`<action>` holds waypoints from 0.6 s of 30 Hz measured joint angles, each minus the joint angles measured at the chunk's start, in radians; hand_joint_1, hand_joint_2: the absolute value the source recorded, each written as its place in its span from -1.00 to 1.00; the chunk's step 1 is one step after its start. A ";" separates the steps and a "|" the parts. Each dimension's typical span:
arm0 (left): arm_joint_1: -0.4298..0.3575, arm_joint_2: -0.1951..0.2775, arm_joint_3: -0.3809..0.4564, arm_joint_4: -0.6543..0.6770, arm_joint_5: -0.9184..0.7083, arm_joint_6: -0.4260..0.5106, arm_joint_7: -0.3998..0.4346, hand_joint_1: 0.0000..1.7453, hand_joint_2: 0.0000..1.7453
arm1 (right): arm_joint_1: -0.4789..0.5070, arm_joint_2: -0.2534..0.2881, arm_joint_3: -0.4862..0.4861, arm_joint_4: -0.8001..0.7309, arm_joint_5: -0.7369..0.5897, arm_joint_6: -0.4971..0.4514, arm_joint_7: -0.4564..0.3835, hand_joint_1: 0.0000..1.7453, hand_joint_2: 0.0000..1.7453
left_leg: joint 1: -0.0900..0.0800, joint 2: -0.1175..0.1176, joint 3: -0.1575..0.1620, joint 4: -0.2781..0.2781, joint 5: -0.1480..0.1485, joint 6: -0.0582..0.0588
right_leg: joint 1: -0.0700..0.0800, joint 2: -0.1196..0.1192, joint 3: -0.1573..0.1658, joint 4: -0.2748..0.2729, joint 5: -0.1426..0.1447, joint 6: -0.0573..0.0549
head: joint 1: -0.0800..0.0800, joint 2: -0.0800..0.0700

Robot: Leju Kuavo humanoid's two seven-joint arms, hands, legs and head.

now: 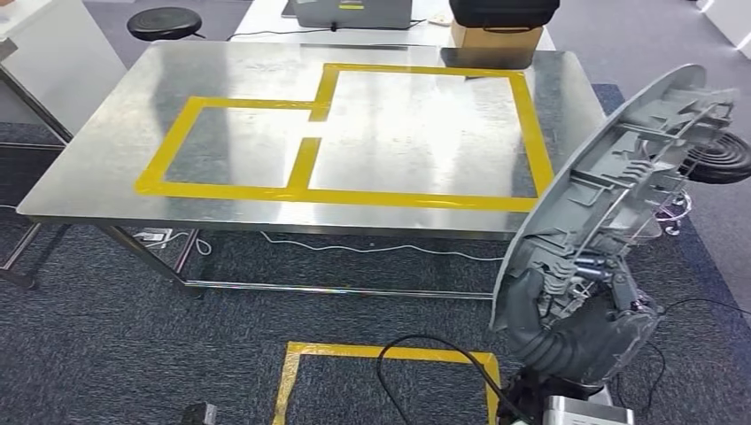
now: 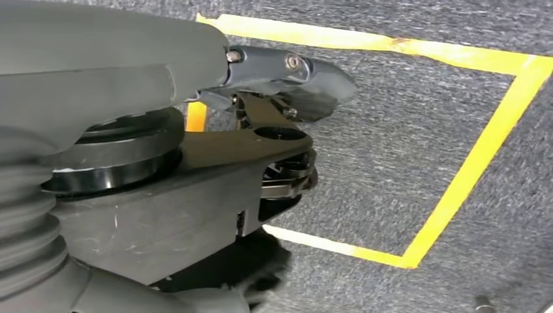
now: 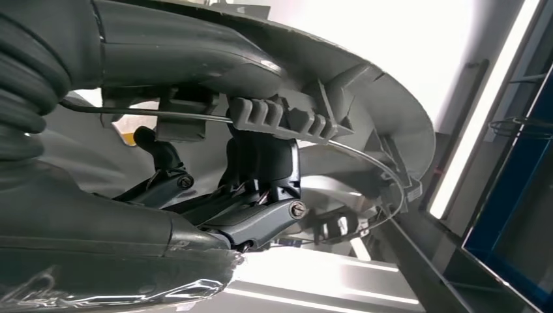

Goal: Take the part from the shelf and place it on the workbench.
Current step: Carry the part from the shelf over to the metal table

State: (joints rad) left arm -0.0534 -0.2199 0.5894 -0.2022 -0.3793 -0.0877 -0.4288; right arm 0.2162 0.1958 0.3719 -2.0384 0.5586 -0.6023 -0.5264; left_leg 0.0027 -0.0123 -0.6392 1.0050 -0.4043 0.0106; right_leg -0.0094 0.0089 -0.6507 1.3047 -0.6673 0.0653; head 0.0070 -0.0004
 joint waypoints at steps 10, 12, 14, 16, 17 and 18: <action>0.001 0.000 0.016 0.000 0.000 -0.012 -0.001 -1.00 1.00 | -0.006 0.000 0.005 0.005 -0.001 0.000 -0.002 1.00 1.00 | -0.002 -0.005 0.012 0.020 -0.026 -0.042 | -0.005 0.005 0.075 -0.261 0.186 -0.034 | 0.000 0.000; 0.001 0.000 0.019 0.000 0.000 -0.016 -0.002 -1.00 1.00 | -0.007 0.000 0.006 0.005 -0.001 0.000 -0.003 1.00 1.00 | -0.001 -0.001 -0.026 0.107 -0.079 -0.051 | -0.007 0.002 0.076 -0.262 0.187 -0.043 | -0.004 0.000; 0.002 0.000 0.021 0.000 0.000 -0.018 -0.003 -1.00 1.00 | -0.007 0.000 0.006 0.006 -0.001 0.001 -0.004 1.00 1.00 | 0.000 0.000 -0.087 0.238 -0.136 -0.057 | -0.007 0.001 0.076 -0.262 0.186 -0.047 | -0.006 0.000; 0.002 0.000 0.021 0.000 0.000 -0.018 -0.003 -1.00 1.00 | -0.007 0.000 0.006 0.007 -0.001 0.001 -0.004 1.00 1.00 | 0.000 0.000 -0.106 0.280 -0.133 -0.056 | -0.007 0.001 0.077 -0.262 0.185 -0.047 | -0.006 0.000; 0.002 0.000 0.022 0.000 0.000 -0.018 -0.003 -1.00 1.00 | -0.007 0.000 0.006 0.008 -0.002 0.001 -0.004 1.00 1.00 | 0.000 0.000 -0.089 0.245 -0.106 -0.055 | -0.007 0.002 0.079 -0.262 0.185 -0.047 | -0.006 0.000; 0.002 0.000 0.022 0.000 -0.001 -0.018 -0.003 -1.00 1.00 | -0.007 0.000 0.006 0.008 -0.002 0.001 -0.004 1.00 1.00 | 0.000 0.000 -0.056 0.183 -0.072 -0.052 | -0.008 0.003 0.081 -0.262 0.184 -0.045 | -0.006 0.000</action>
State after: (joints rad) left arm -0.0515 -0.2197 0.6111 -0.2022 -0.3799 -0.1061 -0.4314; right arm 0.2089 0.1957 0.3784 -2.0303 0.5569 -0.6010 -0.5303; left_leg 0.0029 -0.0119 -0.6956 1.1883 -0.4760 -0.0416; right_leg -0.0170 0.0120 -0.5700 1.0424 -0.4837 0.0199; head 0.0006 -0.0004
